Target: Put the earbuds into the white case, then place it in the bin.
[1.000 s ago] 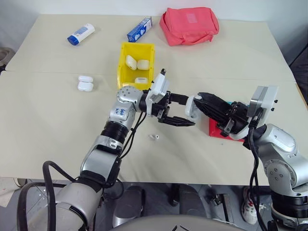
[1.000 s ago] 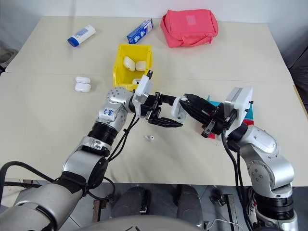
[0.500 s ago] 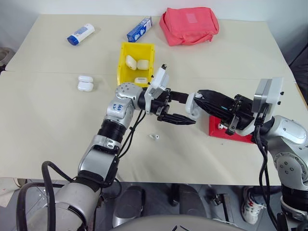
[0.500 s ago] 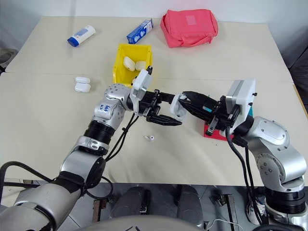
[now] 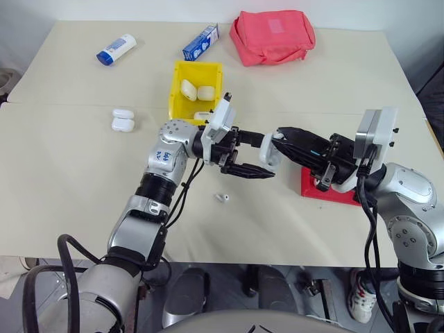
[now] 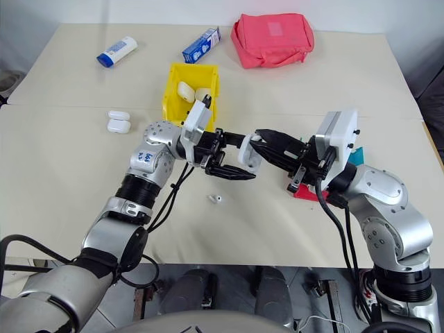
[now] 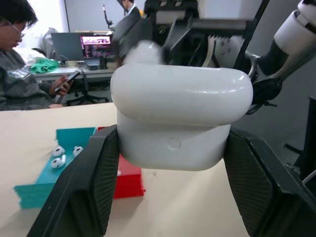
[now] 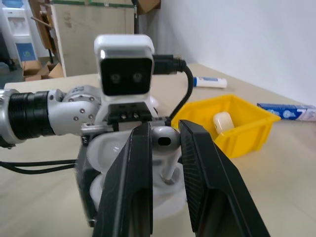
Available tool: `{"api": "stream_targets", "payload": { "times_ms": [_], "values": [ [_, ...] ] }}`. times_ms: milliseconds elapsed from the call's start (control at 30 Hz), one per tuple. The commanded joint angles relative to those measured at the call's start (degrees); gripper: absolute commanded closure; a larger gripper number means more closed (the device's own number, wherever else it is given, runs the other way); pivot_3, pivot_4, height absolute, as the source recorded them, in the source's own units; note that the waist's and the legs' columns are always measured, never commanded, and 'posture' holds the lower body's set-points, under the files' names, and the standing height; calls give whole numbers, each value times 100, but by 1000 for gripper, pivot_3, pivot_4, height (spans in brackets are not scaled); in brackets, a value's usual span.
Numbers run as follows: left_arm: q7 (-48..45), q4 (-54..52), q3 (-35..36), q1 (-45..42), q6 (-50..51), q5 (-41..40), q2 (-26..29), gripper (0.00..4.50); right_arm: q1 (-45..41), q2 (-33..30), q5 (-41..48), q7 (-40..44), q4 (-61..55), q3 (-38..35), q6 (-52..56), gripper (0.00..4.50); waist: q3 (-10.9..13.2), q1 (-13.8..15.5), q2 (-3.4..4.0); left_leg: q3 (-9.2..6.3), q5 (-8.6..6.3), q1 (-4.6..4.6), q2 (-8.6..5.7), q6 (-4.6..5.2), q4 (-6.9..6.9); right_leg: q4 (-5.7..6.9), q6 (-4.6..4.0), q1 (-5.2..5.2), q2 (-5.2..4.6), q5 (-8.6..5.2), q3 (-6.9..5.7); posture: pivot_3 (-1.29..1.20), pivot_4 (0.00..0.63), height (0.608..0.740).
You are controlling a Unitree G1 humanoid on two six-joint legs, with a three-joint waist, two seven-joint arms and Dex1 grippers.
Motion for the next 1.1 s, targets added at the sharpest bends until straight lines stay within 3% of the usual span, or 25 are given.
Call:
{"api": "stream_targets", "payload": {
  "times_ms": [33, 1100],
  "values": [
    [-147, -32, -1, -62, -117, -59, -82, 1703, -134, 67, 131, 35, -281, 110, 26, 4071, 0, 3, 0, 0, 0, 0, -1, 0, 0, 0, 0, 0, 0, 0, 0, 0, 150, 740],
    [-212, -606, -84, 112, 105, -228, -113, 1703, -213, 291, -583, 502, 884, 177, -628, 4071, 0, -11, 0, 2, 0, 0, -1, 0, -1, 0, 0, 0, 0, 0, 1, 0, 150, 740]
  ]
}}
